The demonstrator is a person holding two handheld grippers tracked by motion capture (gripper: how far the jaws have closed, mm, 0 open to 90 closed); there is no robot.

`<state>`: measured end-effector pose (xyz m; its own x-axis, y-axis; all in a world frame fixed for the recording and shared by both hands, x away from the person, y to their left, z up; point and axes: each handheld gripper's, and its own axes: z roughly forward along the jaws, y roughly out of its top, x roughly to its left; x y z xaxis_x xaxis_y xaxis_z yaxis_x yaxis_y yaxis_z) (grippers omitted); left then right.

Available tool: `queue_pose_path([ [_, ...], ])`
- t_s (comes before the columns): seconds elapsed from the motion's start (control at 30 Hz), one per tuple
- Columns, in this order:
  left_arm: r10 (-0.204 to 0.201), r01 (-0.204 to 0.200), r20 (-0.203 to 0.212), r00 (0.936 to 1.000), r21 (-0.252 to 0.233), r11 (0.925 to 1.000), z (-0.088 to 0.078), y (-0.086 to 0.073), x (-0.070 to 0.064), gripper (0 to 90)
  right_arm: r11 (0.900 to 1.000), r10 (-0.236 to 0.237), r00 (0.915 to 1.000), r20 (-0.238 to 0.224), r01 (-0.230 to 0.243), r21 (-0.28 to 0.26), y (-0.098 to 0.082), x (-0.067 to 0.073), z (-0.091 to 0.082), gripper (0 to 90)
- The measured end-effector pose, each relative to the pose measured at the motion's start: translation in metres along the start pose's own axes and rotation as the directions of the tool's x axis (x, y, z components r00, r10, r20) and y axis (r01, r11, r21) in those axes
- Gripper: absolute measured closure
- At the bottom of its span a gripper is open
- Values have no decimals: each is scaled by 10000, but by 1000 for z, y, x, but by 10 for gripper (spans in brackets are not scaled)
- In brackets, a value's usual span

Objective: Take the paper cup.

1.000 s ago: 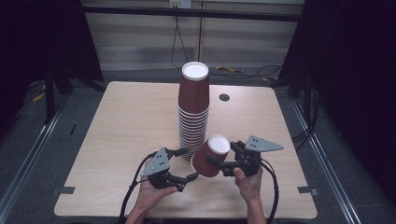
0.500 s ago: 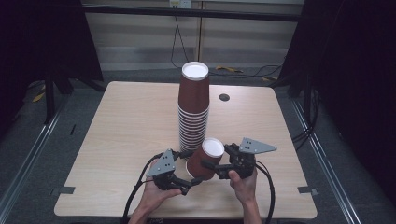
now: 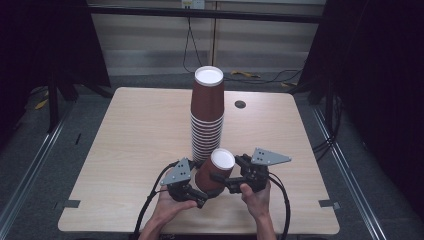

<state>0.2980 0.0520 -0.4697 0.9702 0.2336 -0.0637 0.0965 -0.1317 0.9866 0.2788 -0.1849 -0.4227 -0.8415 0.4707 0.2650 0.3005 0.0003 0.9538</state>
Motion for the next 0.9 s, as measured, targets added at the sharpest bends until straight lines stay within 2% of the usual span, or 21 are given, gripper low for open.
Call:
queue_pose_path([
  [0.57,232,-234,84,9997,238,9994,1,2,-1,122,10000,-22,9999,-136,23,55,1,0,0,206],
  [0.63,288,-288,-19,9996,309,9991,0,3,-1,126,10000,-34,9999,-143,35,72,1,0,1,201],
  [0.8,357,-356,-51,9993,225,9991,-2,3,-1,129,10000,-57,9999,-82,57,28,2,0,2,133],
  [0.83,360,-359,-69,9993,237,9991,-3,3,0,129,10000,73,10000,-7,-73,60,2,-1,2,130],
  [0.9,300,-298,-95,9995,244,9993,-5,2,2,129,10000,22,10000,-90,-21,73,2,-2,1,131],
])
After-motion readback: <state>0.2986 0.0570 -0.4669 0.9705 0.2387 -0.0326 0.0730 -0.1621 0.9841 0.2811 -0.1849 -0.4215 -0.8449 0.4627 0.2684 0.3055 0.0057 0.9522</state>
